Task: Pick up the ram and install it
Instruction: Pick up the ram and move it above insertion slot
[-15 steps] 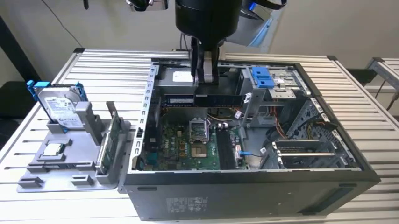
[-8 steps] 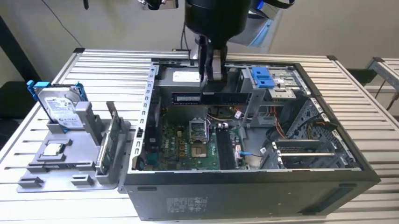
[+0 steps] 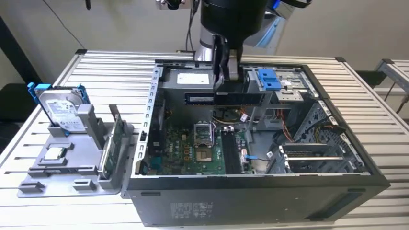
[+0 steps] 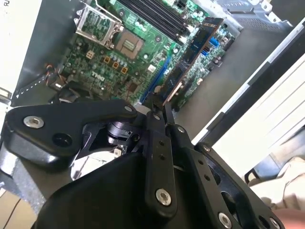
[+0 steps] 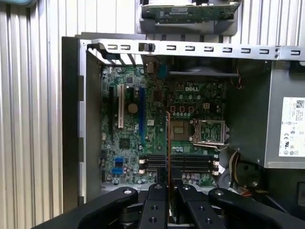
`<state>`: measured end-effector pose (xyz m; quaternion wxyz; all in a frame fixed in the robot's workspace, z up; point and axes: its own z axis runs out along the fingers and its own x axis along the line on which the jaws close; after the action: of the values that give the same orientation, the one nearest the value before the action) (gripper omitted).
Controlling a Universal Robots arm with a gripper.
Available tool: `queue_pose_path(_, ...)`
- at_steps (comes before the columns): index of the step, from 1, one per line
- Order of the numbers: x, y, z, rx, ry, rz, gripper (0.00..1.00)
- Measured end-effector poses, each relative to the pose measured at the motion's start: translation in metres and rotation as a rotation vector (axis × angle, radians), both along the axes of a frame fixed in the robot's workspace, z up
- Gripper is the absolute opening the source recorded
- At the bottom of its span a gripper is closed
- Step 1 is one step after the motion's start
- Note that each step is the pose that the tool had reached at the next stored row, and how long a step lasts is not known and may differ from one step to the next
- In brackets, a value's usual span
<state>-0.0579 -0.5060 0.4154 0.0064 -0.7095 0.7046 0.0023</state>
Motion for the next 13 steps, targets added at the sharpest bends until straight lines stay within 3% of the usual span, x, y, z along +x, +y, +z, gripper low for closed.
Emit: queue_pose_path(13, 0.0174, 0.0045, 0.0, 0.007, 0.0, 0.0, 0.14)
